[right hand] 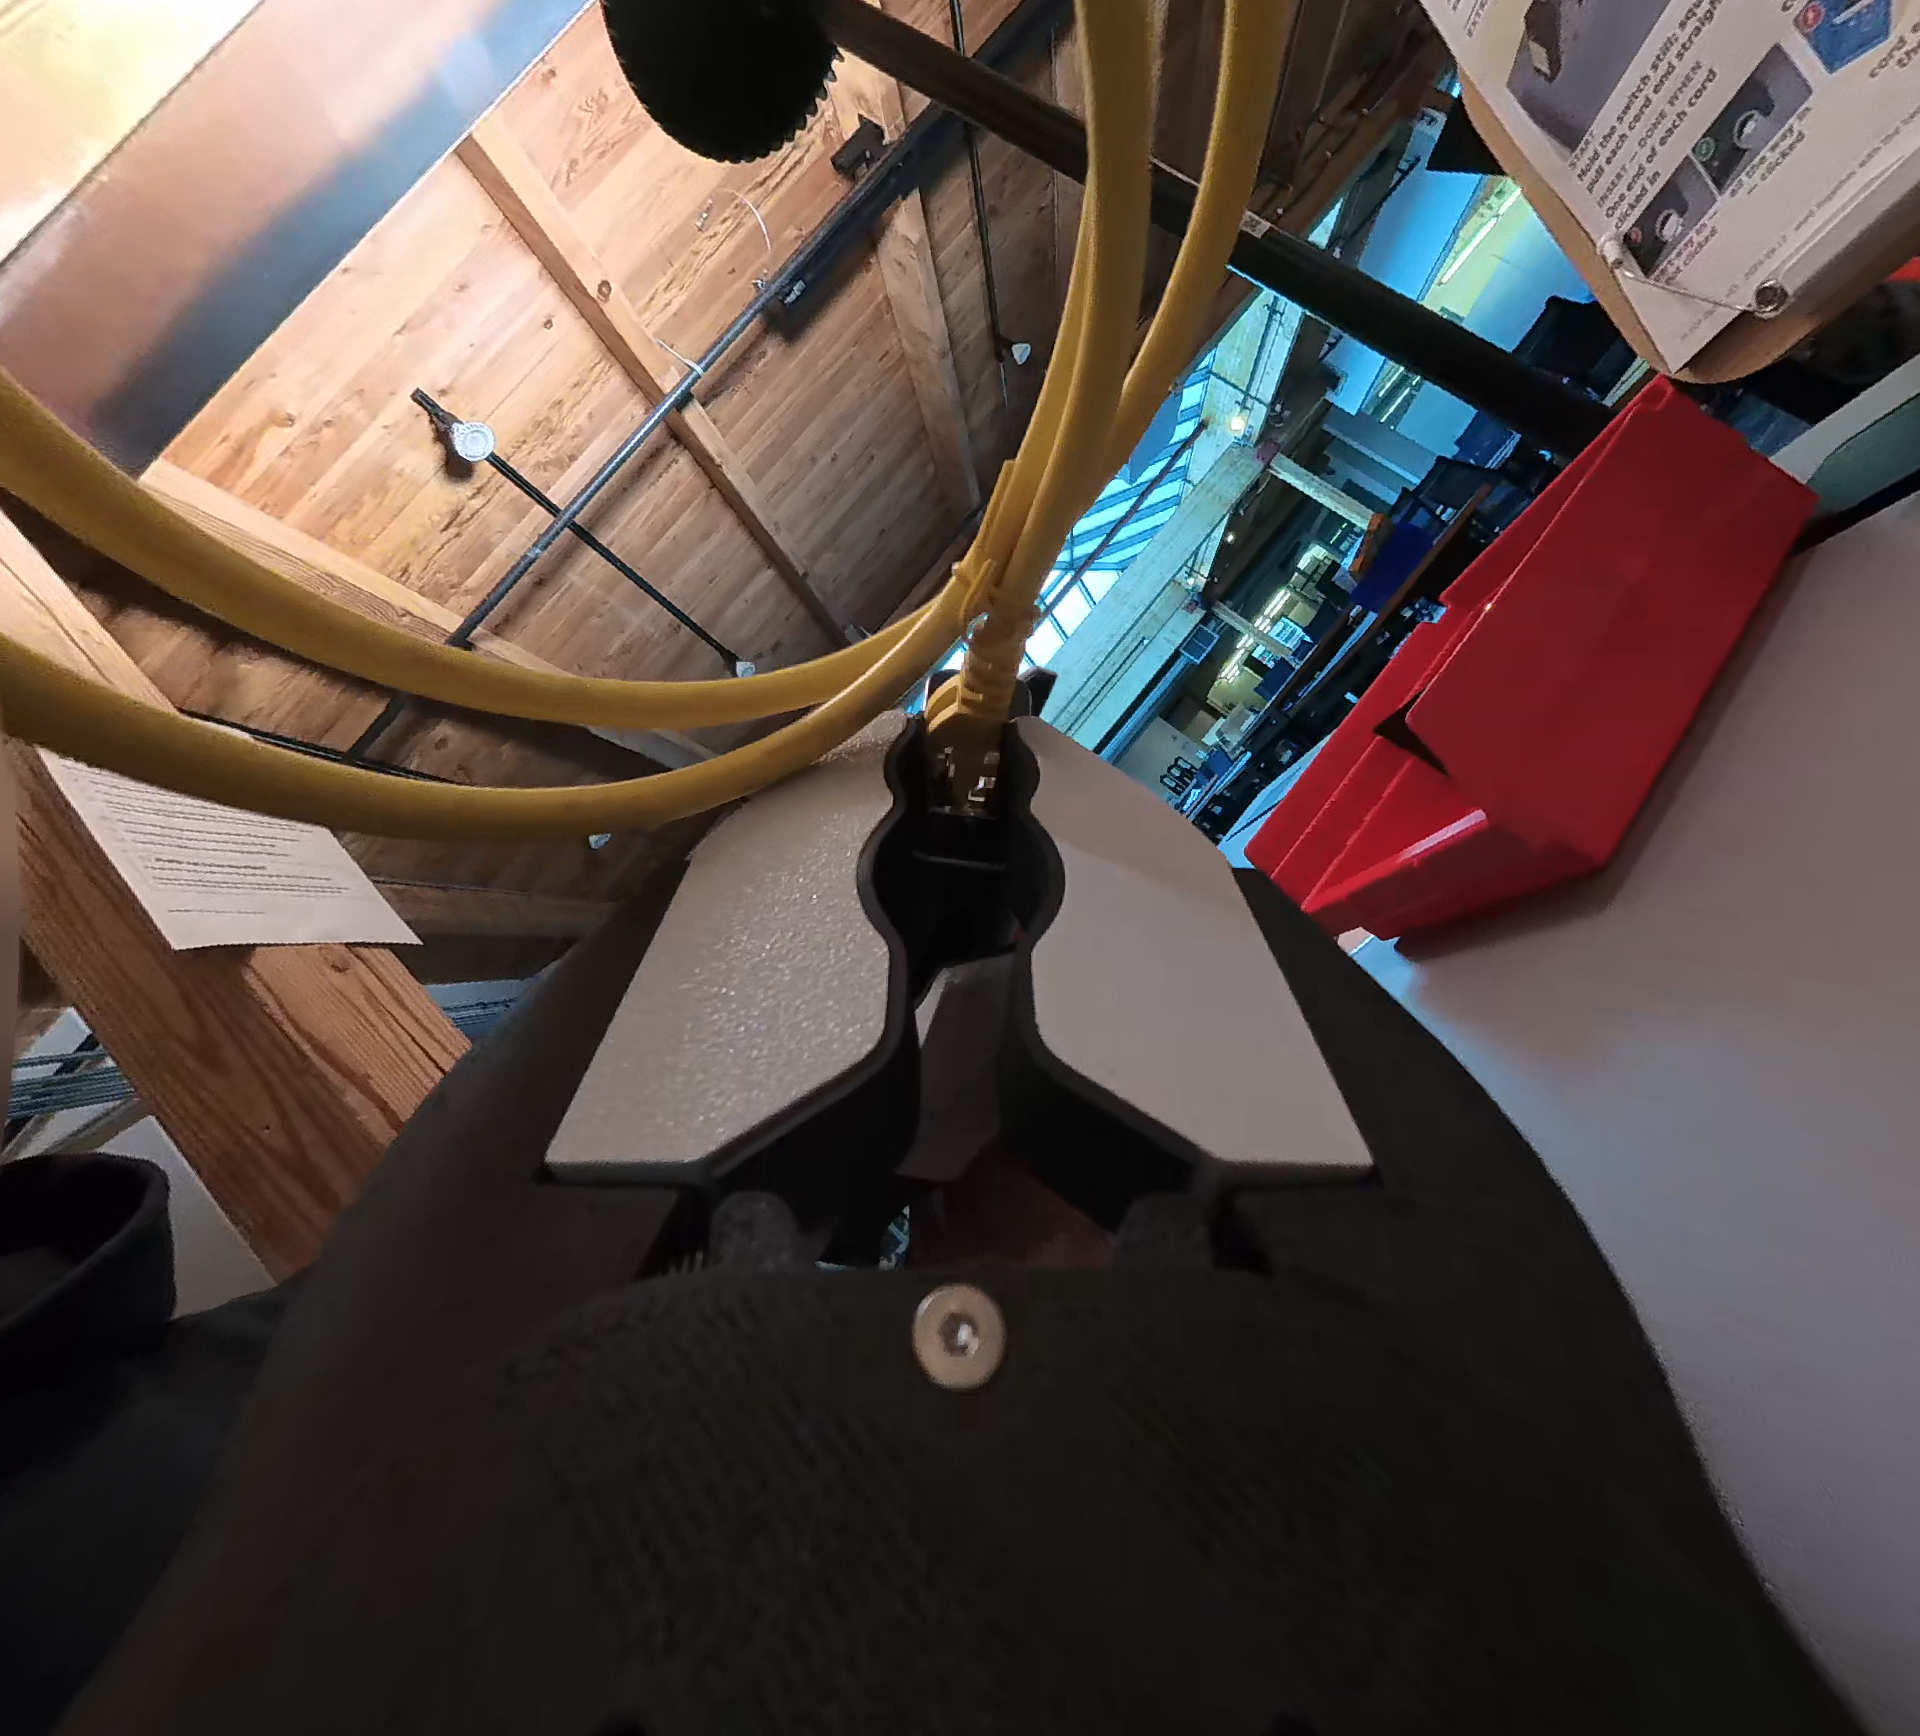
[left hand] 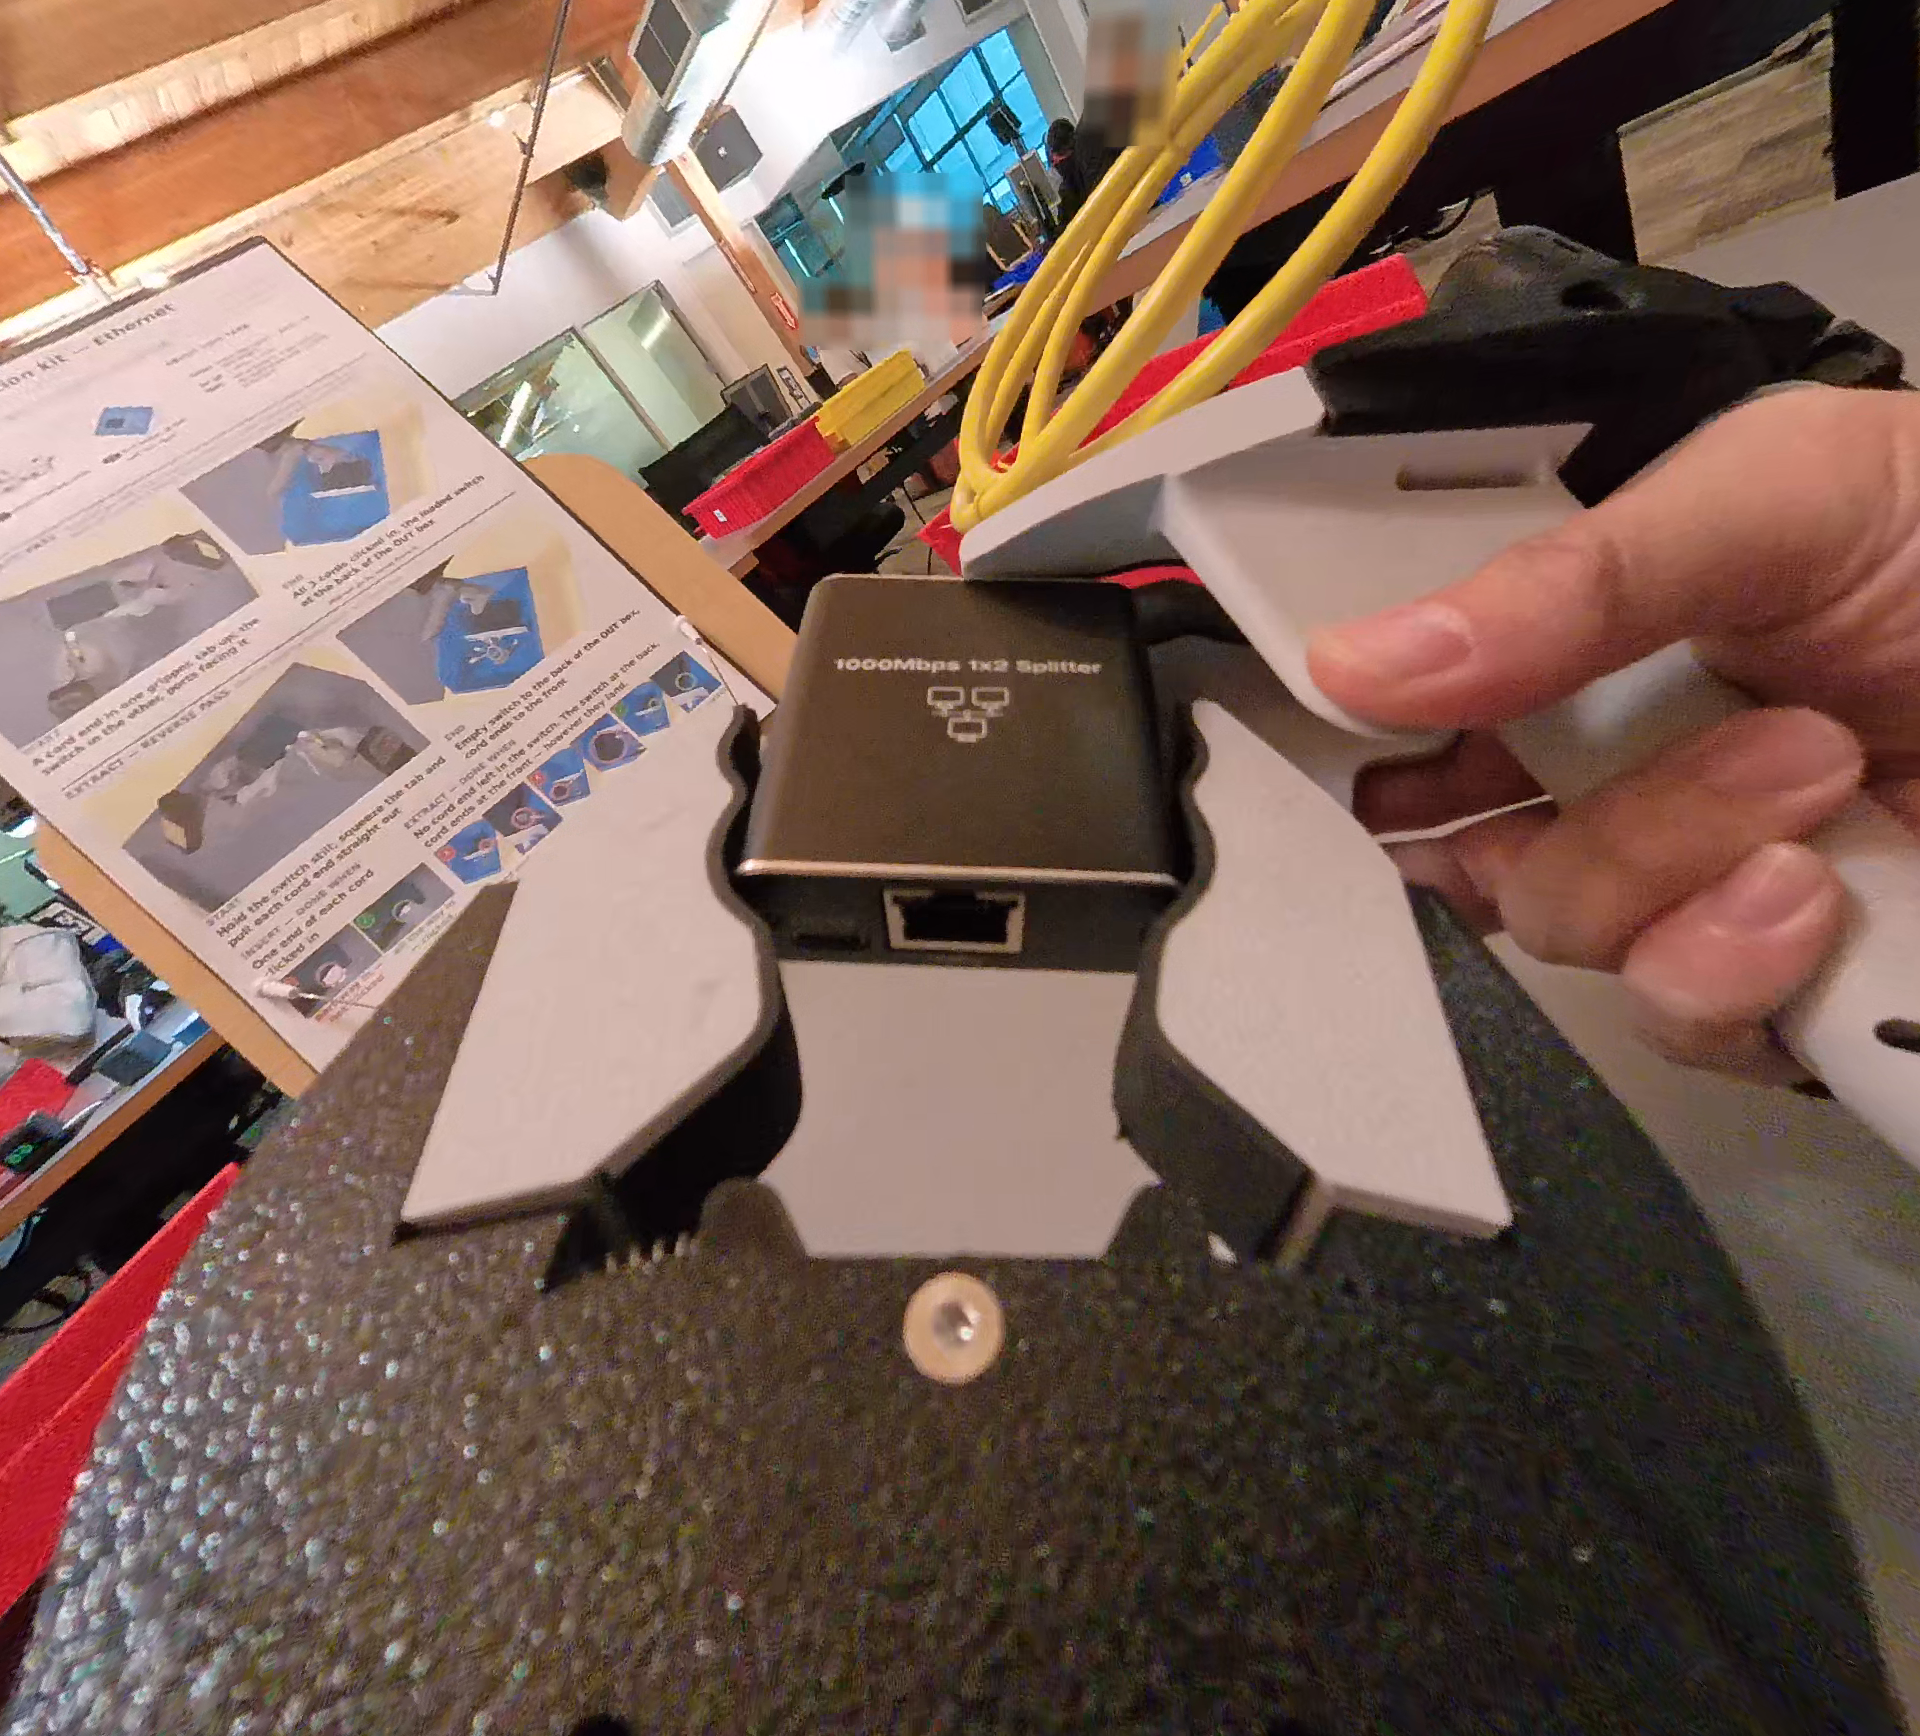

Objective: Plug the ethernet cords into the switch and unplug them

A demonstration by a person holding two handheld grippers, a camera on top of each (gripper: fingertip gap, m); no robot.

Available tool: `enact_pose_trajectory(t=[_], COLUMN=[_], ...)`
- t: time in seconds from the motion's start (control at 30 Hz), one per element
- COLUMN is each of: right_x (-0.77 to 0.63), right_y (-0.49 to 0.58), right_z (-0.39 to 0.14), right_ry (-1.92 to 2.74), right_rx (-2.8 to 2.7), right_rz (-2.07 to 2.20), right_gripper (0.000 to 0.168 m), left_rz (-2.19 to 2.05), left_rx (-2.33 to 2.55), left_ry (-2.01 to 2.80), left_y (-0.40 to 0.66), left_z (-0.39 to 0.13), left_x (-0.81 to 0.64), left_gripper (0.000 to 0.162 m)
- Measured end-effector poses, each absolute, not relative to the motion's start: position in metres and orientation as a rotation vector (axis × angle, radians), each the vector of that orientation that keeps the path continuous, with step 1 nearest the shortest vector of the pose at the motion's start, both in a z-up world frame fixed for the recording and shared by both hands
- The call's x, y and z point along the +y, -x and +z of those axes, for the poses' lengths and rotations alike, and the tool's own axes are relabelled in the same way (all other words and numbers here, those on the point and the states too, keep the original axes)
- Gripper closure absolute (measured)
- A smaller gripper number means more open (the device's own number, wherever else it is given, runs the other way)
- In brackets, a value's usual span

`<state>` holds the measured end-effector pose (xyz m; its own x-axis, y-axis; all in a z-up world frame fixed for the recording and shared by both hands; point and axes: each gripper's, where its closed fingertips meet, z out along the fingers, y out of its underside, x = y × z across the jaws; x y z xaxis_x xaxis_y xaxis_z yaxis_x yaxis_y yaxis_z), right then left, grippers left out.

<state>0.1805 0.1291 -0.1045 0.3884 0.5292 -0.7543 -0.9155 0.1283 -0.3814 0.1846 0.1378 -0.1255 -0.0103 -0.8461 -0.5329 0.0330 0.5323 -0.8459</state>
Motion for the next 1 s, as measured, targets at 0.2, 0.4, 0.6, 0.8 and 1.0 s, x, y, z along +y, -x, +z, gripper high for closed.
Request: enact_pose_trajectory(t=[0.2,0.4,0.6,0.8,1.0], right_x=[0.130,0.131,0.132,0.132,0.132], right_y=[-0.182,-0.184,-0.184,-0.187,-0.187], right_z=[-0.107,-0.110,-0.113,-0.118,-0.118], right_ry=[0.936,0.940,0.940,0.923,0.908], right_rx=[0.518,0.537,0.539,0.560,0.556], right_rz=[1.123,1.094,1.101,1.105,1.106], right_gripper=[0.155,0.154,0.154,0.154,0.154], left_rz=[-0.810,-0.798,-0.784,-0.761,-0.751], left_rx=[1.426,1.405,1.420,1.440,1.442], left_ry=[0.764,0.777,0.787,0.789,0.801], left_y=[-0.186,-0.188,-0.187,-0.189,-0.189], left_z=[-0.128,-0.131,-0.133,-0.138,-0.138], left_x=[0.139,0.139,0.139,0.140,0.140], left_gripper=[0.087,0.087,0.087,0.087,0.087])
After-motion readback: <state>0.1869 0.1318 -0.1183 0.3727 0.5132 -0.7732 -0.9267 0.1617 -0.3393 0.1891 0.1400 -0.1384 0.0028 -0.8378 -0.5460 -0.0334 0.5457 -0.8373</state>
